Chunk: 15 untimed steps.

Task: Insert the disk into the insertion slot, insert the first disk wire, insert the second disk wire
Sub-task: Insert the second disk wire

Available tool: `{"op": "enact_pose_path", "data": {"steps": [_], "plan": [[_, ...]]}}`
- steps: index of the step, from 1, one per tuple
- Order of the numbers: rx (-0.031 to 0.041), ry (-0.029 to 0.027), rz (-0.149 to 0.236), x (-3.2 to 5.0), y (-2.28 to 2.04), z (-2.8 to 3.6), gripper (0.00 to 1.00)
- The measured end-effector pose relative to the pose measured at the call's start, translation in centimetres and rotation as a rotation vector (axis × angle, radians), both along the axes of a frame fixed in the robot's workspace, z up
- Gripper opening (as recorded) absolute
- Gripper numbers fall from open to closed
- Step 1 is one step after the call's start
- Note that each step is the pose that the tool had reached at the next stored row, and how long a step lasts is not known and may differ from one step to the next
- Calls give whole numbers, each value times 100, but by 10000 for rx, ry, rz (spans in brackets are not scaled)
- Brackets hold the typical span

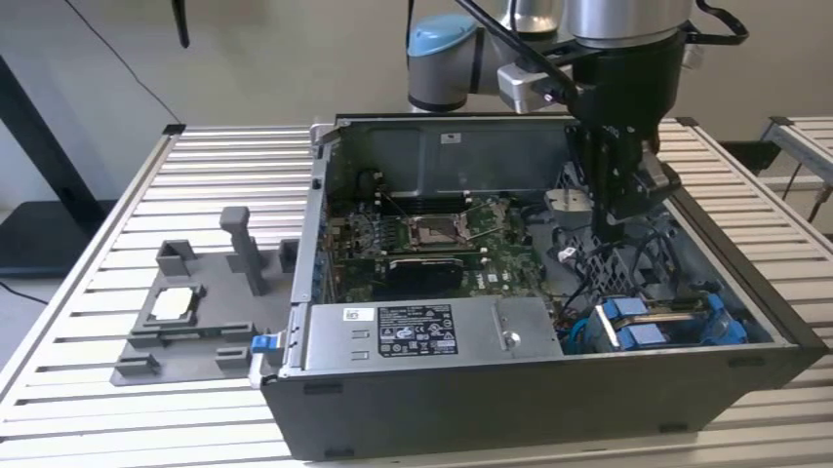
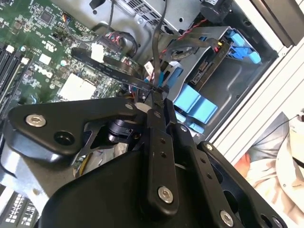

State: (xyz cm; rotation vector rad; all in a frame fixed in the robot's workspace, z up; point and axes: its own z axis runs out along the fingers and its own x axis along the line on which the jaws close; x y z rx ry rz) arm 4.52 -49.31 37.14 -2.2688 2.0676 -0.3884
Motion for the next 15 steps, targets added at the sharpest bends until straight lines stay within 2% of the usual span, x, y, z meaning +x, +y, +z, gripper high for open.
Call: {"op": "enact_pose_path", "data": {"steps": [7, 8, 12, 15], "plan": [[-1, 13, 2, 4, -6, 0, 16], [-1, 44, 2, 10, -11, -1, 16], [1, 264, 1, 51, -40, -3, 16], [0, 417, 1, 81, -78, -4, 16]]}}
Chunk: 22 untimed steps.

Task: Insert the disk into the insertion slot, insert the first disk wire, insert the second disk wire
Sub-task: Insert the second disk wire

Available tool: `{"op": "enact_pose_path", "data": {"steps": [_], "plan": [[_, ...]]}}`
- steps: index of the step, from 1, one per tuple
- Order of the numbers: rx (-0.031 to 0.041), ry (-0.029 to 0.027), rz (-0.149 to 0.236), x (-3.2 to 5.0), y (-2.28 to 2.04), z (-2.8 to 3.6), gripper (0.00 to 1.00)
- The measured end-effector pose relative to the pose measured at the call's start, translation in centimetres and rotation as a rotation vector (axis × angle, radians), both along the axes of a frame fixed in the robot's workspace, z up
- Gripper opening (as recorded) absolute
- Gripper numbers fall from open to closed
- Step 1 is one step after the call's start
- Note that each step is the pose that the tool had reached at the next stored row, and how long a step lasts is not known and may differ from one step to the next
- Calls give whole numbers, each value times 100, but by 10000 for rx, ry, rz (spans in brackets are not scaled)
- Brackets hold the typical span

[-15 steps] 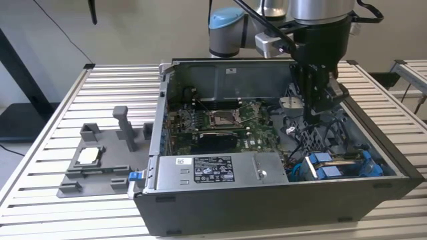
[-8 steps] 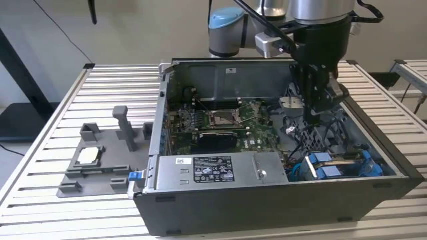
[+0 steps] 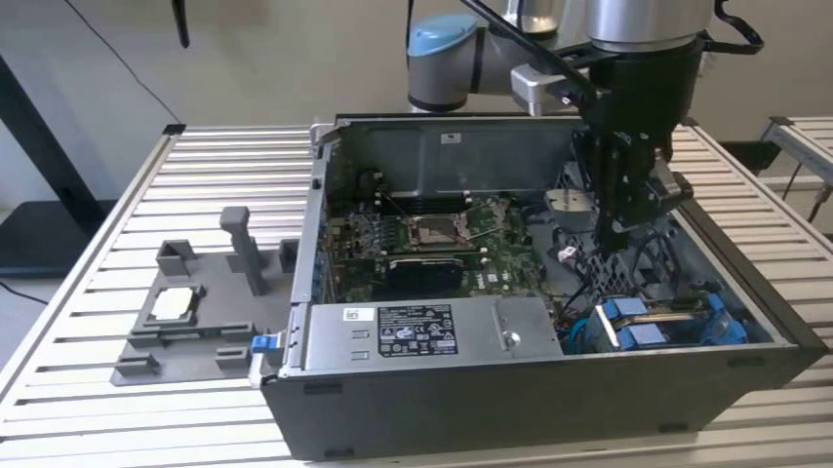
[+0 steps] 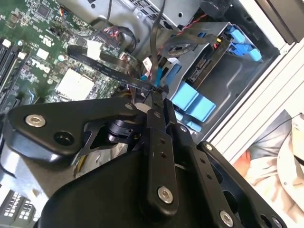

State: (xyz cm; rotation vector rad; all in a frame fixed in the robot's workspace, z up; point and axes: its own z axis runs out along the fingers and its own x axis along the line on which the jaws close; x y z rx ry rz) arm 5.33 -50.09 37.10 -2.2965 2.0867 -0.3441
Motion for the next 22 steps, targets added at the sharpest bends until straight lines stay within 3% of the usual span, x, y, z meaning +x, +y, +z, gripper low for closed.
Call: {"op": "enact_pose_path", "data": {"steps": [8, 12, 18, 22], "plan": [[0, 277, -1, 67, -138, -7, 16], [23, 316, -3, 92, -194, -13, 16], [256, 333, 0, 122, -258, -22, 16], [277, 482, -2, 143, -299, -22, 16]]}}
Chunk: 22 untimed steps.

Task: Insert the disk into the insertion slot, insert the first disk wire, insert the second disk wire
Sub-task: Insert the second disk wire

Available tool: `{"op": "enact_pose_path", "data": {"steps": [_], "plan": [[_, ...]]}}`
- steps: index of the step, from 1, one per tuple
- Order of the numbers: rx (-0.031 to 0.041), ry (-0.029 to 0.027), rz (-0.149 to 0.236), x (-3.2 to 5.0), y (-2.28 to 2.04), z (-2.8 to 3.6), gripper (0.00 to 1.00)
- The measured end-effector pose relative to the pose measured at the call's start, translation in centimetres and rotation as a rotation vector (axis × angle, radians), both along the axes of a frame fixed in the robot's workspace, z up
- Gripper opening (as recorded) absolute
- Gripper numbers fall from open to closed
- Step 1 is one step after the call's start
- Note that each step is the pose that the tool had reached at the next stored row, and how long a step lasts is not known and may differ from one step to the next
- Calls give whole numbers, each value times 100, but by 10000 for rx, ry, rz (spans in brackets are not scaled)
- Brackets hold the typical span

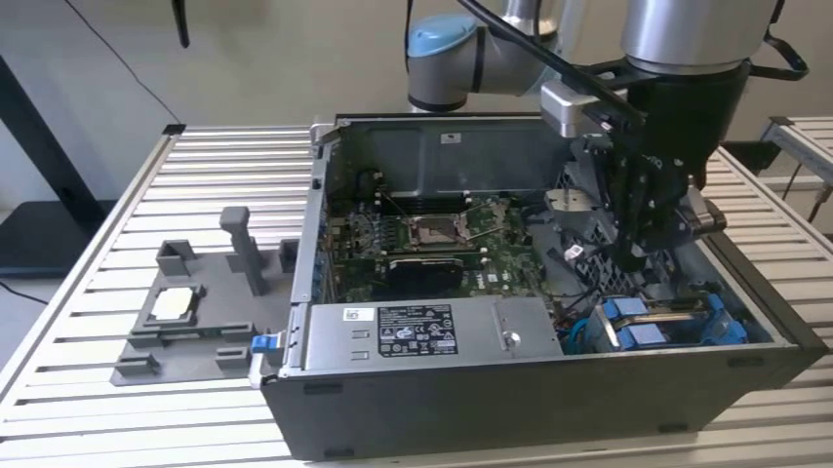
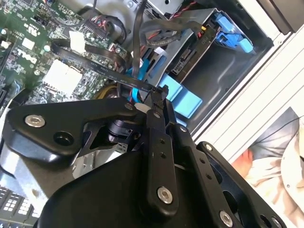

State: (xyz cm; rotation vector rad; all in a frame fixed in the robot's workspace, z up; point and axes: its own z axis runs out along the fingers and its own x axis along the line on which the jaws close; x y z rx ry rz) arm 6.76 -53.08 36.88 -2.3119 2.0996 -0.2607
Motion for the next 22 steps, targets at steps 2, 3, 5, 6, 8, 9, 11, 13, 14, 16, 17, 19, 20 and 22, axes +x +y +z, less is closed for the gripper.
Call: {"op": "enact_pose_path", "data": {"steps": [2, 3, 5, 6, 8, 9, 11, 13, 14, 16, 17, 19, 20, 22], "plan": [[10, 69, 0, 14, -20, 0, 16], [20, 94, 0, 22, -29, -1, 16], [67, 115, 0, 42, -44, -5, 16], [131, 115, -1, 49, -48, -8, 16], [286, 115, -4, 62, -56, -13, 16], [371, 115, -7, 67, -59, -16, 16], [537, 115, -16, 74, -67, -19, 16], [566, 154, -23, 79, -80, -19, 16], [569, 195, -25, 84, -88, -19, 16], [574, 303, -29, 97, -104, -19, 16], [577, 372, -30, 107, -112, -18, 16], [586, 481, -34, 125, -127, -18, 16], [595, 513, -34, 136, -134, -19, 16], [615, 563, -35, 162, -147, -19, 16]]}}
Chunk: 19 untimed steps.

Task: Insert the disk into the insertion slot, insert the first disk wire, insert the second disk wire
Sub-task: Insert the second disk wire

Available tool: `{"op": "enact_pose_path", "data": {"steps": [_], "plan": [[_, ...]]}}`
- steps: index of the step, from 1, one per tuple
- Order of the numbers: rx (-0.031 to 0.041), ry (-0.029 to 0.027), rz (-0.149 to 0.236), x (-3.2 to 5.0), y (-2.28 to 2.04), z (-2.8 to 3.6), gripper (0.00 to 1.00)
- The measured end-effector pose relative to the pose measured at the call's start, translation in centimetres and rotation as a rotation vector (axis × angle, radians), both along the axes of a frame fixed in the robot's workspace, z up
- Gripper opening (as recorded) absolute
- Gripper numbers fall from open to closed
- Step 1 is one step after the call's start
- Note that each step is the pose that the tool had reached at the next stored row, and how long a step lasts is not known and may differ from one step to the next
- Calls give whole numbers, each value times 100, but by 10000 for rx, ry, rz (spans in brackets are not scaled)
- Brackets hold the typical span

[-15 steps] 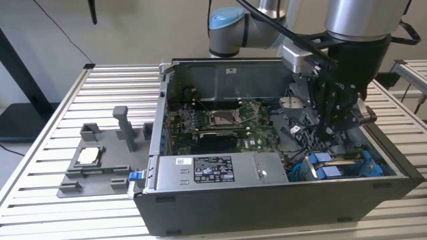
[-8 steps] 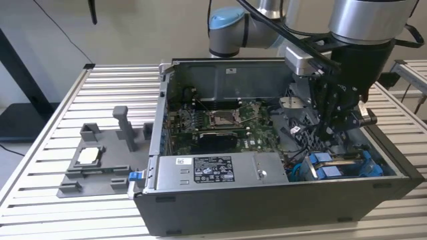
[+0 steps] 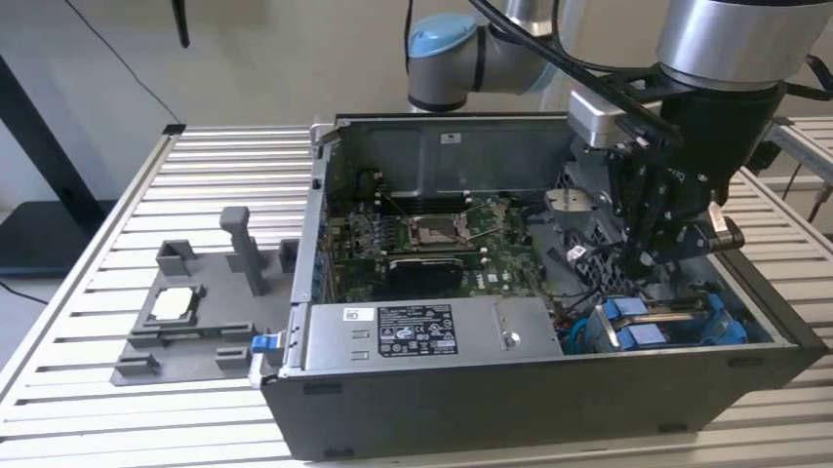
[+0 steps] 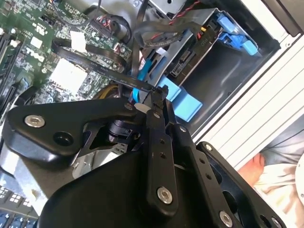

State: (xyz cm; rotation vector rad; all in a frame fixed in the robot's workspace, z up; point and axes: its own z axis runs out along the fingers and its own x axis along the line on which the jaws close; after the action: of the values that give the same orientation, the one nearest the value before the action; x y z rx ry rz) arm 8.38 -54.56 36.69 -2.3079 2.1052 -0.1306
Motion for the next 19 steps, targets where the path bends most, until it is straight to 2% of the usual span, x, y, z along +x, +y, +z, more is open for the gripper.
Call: {"op": "enact_pose_path", "data": {"steps": [5, 11, 19], "plan": [[5, 125, -1, 100, -27, 0, 16], [15, 224, -1, 178, -74, -4, 16], [32, 341, -1, 260, -159, -8, 16]]}}
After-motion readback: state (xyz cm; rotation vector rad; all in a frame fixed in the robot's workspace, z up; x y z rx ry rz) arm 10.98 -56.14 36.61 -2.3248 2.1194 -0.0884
